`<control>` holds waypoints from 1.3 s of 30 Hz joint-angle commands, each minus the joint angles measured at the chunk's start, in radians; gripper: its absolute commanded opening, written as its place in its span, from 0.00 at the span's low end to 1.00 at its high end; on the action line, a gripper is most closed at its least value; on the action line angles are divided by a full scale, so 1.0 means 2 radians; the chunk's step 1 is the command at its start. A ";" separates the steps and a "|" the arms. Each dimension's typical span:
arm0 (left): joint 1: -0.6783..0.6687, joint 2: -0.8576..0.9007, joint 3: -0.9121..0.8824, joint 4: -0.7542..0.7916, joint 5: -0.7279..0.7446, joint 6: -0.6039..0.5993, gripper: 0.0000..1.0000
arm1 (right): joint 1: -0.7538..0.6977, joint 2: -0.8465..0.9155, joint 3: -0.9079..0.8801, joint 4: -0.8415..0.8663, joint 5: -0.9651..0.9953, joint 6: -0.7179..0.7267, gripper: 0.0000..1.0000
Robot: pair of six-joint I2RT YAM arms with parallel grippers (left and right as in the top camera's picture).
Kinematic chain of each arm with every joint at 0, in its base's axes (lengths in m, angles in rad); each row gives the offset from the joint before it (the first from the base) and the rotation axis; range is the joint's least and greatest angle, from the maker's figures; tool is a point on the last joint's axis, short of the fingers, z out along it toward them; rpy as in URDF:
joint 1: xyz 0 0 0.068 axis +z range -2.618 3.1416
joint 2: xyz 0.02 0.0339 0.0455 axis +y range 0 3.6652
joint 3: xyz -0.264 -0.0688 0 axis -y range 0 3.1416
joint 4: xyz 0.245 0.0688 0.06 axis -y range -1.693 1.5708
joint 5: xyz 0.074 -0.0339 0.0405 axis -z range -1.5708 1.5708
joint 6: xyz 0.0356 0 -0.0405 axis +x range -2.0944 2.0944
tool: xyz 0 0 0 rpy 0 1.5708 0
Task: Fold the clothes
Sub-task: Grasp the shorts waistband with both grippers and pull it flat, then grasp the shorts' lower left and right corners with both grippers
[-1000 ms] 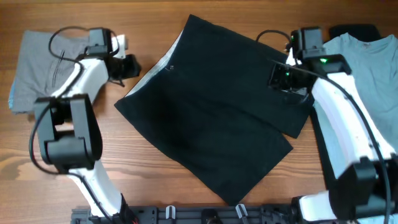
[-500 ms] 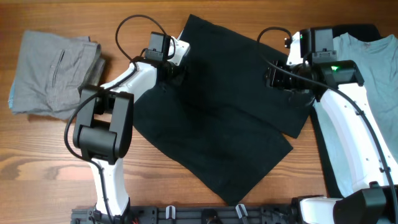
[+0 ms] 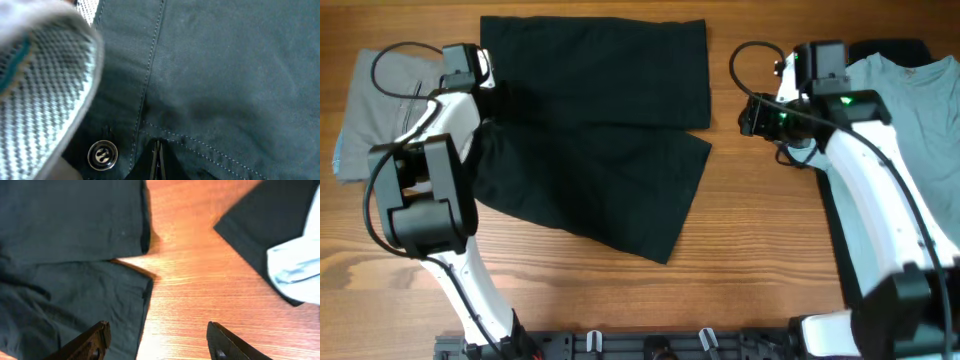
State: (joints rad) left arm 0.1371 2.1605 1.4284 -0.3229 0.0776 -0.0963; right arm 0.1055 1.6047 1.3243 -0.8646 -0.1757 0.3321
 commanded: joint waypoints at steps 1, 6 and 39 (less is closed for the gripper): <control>-0.040 -0.012 -0.024 -0.044 0.006 -0.008 0.07 | -0.001 0.067 0.001 -0.002 -0.036 0.017 0.64; -0.070 -0.152 -0.024 -0.076 0.004 -0.009 0.34 | 0.008 0.180 0.001 0.009 -0.100 -0.050 0.63; -0.035 -0.393 -0.220 -0.369 -0.013 -0.104 0.59 | -0.130 -0.054 0.035 -0.062 -0.160 -0.098 0.76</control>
State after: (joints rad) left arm 0.0452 1.3720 1.1599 -1.1542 -0.0135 -0.2630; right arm -0.1577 1.5433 1.3880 -0.9203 -0.4686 0.1032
